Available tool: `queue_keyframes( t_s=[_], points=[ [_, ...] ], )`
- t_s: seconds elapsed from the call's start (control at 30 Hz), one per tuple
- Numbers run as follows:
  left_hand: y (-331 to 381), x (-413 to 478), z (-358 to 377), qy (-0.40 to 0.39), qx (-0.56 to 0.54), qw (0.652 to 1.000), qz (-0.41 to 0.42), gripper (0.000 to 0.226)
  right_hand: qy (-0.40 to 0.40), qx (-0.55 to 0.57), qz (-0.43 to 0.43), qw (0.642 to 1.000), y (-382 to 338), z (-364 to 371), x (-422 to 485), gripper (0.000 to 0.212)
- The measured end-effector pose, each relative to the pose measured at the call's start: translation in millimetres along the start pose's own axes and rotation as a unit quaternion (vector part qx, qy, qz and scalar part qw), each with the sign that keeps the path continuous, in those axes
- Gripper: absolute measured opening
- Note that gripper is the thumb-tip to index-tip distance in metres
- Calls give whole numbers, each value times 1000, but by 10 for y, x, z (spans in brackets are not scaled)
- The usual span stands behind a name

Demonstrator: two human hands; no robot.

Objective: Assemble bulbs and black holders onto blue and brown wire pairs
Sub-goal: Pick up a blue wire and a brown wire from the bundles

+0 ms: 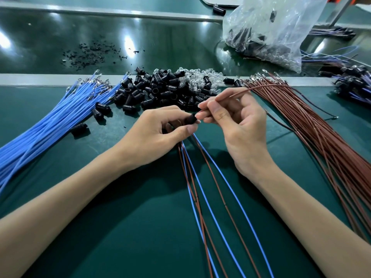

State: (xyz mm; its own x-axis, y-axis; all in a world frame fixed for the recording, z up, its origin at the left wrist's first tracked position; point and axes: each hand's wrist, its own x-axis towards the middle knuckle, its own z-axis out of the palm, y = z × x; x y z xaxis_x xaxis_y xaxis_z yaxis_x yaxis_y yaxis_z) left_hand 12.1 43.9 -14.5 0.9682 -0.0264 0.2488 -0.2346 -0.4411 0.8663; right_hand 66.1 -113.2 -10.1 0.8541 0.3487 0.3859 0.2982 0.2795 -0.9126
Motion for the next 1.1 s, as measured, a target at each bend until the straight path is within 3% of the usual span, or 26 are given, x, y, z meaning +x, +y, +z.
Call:
queue_keyframes(
  t_s=[0.13, 0.3, 0.7, 0.9, 0.97, 1.03, 1.1],
  points=[
    [-13, -4, 7, 1, 26, 999, 21, 11, -27, -53, -10, 998, 6, 22, -19, 17],
    [10, -10, 20, 7, 47, 998, 51, 23, 7, -107, -17, 994, 3, -18, -4, 21],
    [23, -24, 16, 17, 121, 987, 100, 32, -18, -53, -1, 998, 5, 3, -8, 18],
    [-1, -18, 17, 13, 140, 985, 98, 38, -54, -109, 37, 992, 34, -42, 5, 13],
    [8, -21, 26, 19, 141, 985, 95, 35, -50, -31, 68, 996, 35, -50, 23, 5],
    [13, -23, 24, 24, 136, 987, 86, 34, -13, 99, 106, 989, 30, -52, 55, 15],
    [5, -25, 27, 21, 128, 988, 80, 36, 37, 126, 120, 984, 22, -65, 75, 23]
  ],
)
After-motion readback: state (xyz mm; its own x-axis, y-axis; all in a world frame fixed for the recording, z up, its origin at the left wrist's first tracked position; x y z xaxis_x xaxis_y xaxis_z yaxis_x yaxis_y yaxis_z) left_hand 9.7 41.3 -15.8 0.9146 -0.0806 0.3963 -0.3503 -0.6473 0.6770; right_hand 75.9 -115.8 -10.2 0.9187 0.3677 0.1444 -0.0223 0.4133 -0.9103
